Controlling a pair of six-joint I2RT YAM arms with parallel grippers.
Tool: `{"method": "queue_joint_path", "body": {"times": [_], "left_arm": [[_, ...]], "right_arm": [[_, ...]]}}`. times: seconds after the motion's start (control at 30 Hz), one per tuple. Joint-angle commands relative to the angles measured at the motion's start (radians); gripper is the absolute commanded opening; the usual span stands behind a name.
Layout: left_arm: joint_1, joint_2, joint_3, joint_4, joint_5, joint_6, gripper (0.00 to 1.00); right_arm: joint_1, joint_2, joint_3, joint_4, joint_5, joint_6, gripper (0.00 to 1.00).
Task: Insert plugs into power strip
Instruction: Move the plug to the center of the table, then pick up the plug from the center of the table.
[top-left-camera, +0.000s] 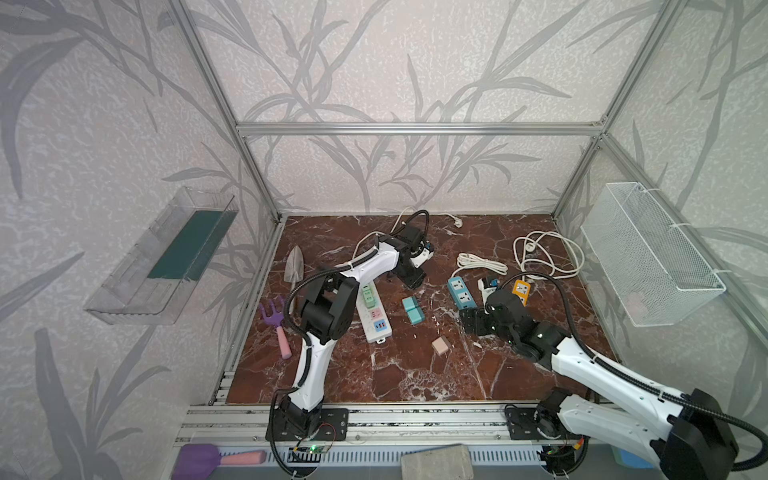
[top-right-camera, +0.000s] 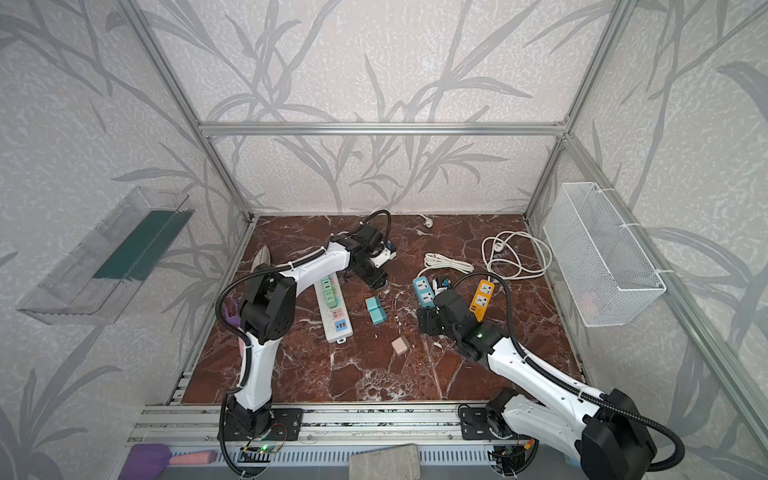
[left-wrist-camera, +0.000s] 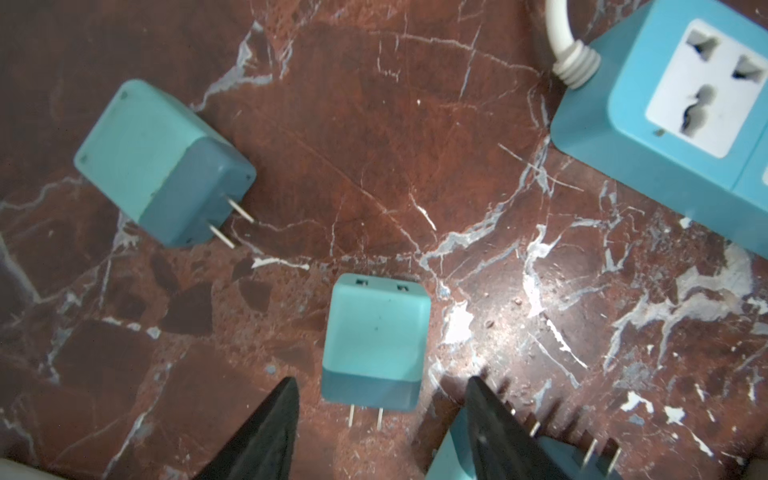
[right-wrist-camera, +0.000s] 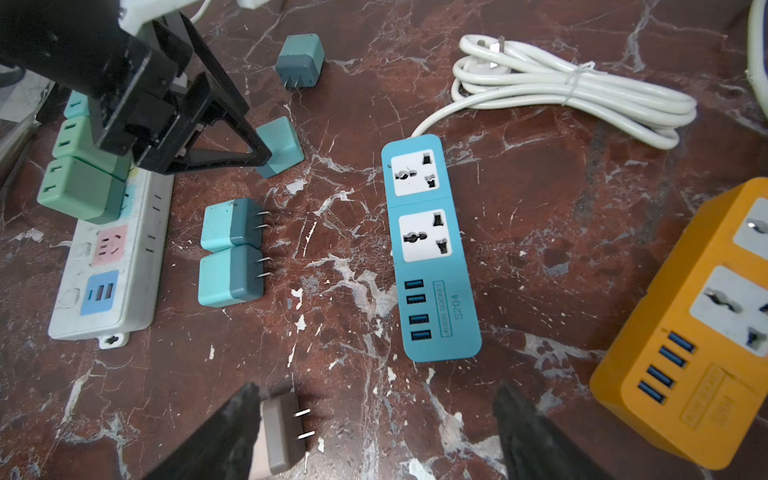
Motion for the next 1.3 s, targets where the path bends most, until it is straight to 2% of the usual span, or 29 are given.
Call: {"method": "queue_joint_path", "body": {"times": [0.0,0.33,0.53,0.63,0.7,0.8,1.13,1.27], "left_arm": [[-0.006,0.058,0.069,-0.061,-0.033,0.072,0.62],[-0.007,0.111,0.082,-0.061,-0.089,0.048,0.56],[-0.008,0.111,0.057,-0.036,-0.112,0.034,0.41],[-0.008,0.108,0.045,-0.037,-0.113,0.032,0.37],[-0.009,0.109,0.046,-0.049,-0.120,0.031,0.39],[-0.010,0.106,0.044,-0.071,-0.117,0.032,0.49],[-0.008,0.094,0.045,-0.087,-0.120,0.034,0.48],[-0.007,0.100,0.043,-0.084,-0.124,0.031,0.30]], "right_arm": [[-0.006,0.008,-0.007,0.012,-0.001,-0.009,0.88],[-0.010,0.017,-0.010,0.020,-0.004,-0.007,0.87],[-0.010,0.023,-0.012,0.025,-0.009,-0.004,0.86],[-0.010,0.022,-0.012,0.025,-0.009,-0.004,0.85],[-0.010,0.020,-0.011,0.025,-0.009,-0.004,0.86],[-0.010,0.020,-0.011,0.026,-0.009,-0.003,0.85],[-0.010,0.025,-0.016,0.034,-0.017,0.001,0.86],[-0.009,0.019,-0.018,0.032,-0.016,-0.001,0.85]]}}
